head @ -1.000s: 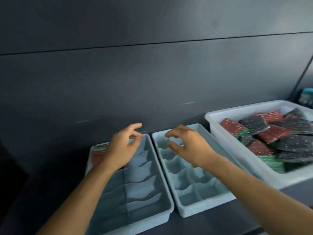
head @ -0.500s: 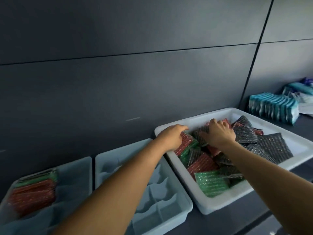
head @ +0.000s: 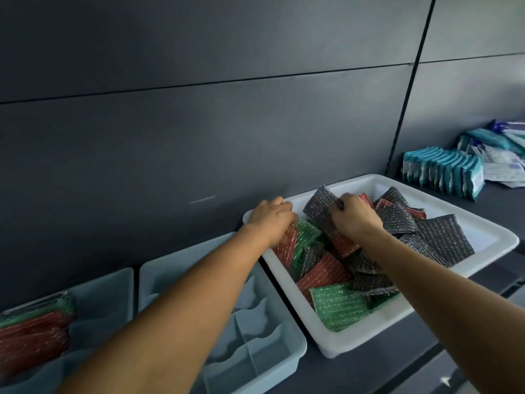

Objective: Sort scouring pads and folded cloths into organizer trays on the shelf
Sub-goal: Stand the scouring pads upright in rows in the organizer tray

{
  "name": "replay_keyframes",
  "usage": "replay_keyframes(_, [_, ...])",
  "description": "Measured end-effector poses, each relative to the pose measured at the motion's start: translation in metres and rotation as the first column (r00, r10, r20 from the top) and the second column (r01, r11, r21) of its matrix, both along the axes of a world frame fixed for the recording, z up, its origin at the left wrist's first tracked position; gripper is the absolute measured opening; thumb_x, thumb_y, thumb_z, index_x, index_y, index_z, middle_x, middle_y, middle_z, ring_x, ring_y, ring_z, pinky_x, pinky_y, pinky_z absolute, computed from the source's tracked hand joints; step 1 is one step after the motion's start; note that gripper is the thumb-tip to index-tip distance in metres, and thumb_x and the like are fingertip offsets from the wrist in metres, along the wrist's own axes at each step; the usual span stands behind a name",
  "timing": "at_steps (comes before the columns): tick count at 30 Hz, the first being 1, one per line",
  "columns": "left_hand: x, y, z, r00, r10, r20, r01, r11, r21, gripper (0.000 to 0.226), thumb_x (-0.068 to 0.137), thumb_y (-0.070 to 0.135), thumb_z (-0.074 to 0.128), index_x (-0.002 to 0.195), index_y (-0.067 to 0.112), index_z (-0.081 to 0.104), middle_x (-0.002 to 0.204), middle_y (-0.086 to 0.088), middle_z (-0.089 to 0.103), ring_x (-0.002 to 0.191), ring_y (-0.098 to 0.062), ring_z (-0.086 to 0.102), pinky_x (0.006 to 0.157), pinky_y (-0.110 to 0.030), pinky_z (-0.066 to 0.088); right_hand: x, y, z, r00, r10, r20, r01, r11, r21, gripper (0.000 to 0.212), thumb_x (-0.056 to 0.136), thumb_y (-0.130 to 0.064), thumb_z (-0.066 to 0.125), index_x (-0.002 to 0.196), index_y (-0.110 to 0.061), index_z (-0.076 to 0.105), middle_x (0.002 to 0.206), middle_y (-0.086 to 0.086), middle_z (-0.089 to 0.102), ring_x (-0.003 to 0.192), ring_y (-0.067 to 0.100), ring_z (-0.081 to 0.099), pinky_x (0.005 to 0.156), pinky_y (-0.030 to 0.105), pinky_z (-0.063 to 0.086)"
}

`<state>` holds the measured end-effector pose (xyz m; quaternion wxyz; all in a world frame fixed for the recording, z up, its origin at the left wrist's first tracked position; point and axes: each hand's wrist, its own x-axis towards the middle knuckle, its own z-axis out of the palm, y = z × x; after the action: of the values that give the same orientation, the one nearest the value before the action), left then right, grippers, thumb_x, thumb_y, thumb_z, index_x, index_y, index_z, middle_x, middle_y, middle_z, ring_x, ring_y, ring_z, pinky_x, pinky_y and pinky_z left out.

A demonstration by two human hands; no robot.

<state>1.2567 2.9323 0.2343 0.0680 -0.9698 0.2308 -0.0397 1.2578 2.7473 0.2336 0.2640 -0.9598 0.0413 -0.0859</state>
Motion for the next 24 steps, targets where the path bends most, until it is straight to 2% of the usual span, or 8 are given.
replay_keyframes(3, [-0.020, 0.015, 0.015, 0.993, 0.080, 0.084, -0.044, 0.931, -0.362, 0.036, 0.085, 0.037, 0.072, 0.116, 0.027, 0.060, 0.116, 0.000, 0.063, 0.111, -0.022, 0.053, 0.090, -0.033, 0.034, -0.021, -0.001, 0.014, 0.991, 0.064, 0.117, -0.078, 0.989, 0.123, 0.021, 0.097, -0.030, 0.052, 0.093, -0.010, 0.054, 0.078, 0.005, 0.058, 0.073, 0.026, 0.055, 0.067, 0.033, 0.043])
replay_keyframes(6, [-0.051, 0.035, 0.024, 0.979, 0.184, 0.085, -0.084, 0.748, -0.659, 0.028, 0.085, 0.034, 0.072, 0.107, 0.022, 0.060, 0.101, 0.000, 0.069, 0.097, -0.024, 0.062, 0.089, -0.039, 0.045, -0.048, 0.007, 0.024, 0.968, 0.113, 0.226, -0.169, 0.954, 0.248, 0.021, 0.097, -0.029, 0.054, 0.086, -0.010, 0.051, 0.064, 0.001, 0.053, 0.058, 0.020, 0.049, 0.057, 0.031, 0.037])
replay_keyframes(10, [-0.101, 0.077, 0.025, 0.979, 0.202, -0.007, -0.100, 0.451, -0.887, 0.028, 0.085, 0.024, 0.071, 0.110, 0.028, 0.059, 0.098, 0.006, 0.069, 0.092, -0.017, 0.066, 0.086, -0.041, 0.053, -0.077, 0.035, 0.030, 0.938, 0.152, 0.311, -0.262, 0.900, 0.349, 0.016, 0.095, -0.027, 0.057, 0.098, -0.012, 0.054, 0.066, -0.005, 0.052, 0.056, 0.009, 0.046, 0.051, 0.025, 0.034])
replay_keyframes(14, [-0.155, 0.124, 0.021, 0.968, 0.232, -0.098, -0.160, 0.267, -0.950, 0.029, 0.087, 0.021, 0.072, 0.112, 0.028, 0.061, 0.098, 0.004, 0.070, 0.088, -0.013, 0.069, 0.079, -0.039, 0.059, -0.102, 0.082, 0.028, 0.917, 0.221, 0.332, -0.344, 0.859, 0.379, 0.014, 0.093, -0.024, 0.061, 0.090, -0.012, 0.053, 0.063, -0.006, 0.049, 0.055, 0.007, 0.043, 0.052, 0.023, 0.033])
replay_keyframes(17, [-0.196, 0.166, 0.013, 0.954, 0.281, -0.106, -0.182, 0.260, -0.948, 0.023, 0.086, 0.018, 0.073, 0.105, 0.023, 0.061, 0.093, 0.003, 0.069, 0.079, -0.012, 0.069, 0.065, -0.032, 0.059, -0.120, 0.121, 0.023, 0.899, 0.289, 0.328, -0.406, 0.830, 0.382, 0.012, 0.091, -0.022, 0.063, 0.089, -0.012, 0.056, 0.070, -0.001, 0.057, 0.060, 0.010, 0.048, 0.057, 0.023, 0.039])
replay_keyframes(19, [-0.222, 0.199, 0.008, 0.934, 0.343, -0.096, -0.193, 0.260, -0.946, 0.022, 0.085, 0.015, 0.074, 0.101, 0.022, 0.061, 0.092, 0.002, 0.069, 0.076, -0.011, 0.068, 0.064, -0.028, 0.057, -0.130, 0.147, 0.020, 0.883, 0.341, 0.323, -0.449, 0.813, 0.370, 0.012, 0.089, -0.020, 0.064, 0.088, -0.011, 0.056, 0.070, 0.001, 0.058, 0.061, 0.014, 0.048, 0.059, 0.025, 0.039])
replay_keyframes(22, [-0.259, 0.255, 0.003, 0.886, 0.437, -0.153, -0.259, 0.194, -0.946, 0.023, 0.085, 0.011, 0.072, 0.101, 0.023, 0.061, 0.095, 0.004, 0.070, 0.075, -0.005, 0.068, 0.064, -0.022, 0.055, -0.144, 0.185, 0.015, 0.860, 0.399, 0.319, -0.499, 0.788, 0.360, 0.012, 0.088, -0.016, 0.065, 0.084, -0.013, 0.054, 0.062, -0.004, 0.052, 0.056, 0.012, 0.045, 0.056, 0.027, 0.038])
replay_keyframes(24, [-0.279, 0.291, 0.002, 0.865, 0.469, -0.177, -0.279, 0.156, -0.948, 0.024, 0.086, 0.010, 0.071, 0.101, 0.026, 0.063, 0.096, 0.004, 0.071, 0.079, -0.008, 0.070, 0.066, -0.024, 0.055, -0.152, 0.209, 0.011, 0.844, 0.425, 0.326, -0.529, 0.758, 0.382, 0.014, 0.088, -0.014, 0.066, 0.083, -0.012, 0.053, 0.061, -0.004, 0.051, 0.051, 0.006, 0.043, 0.053, 0.020, 0.037])
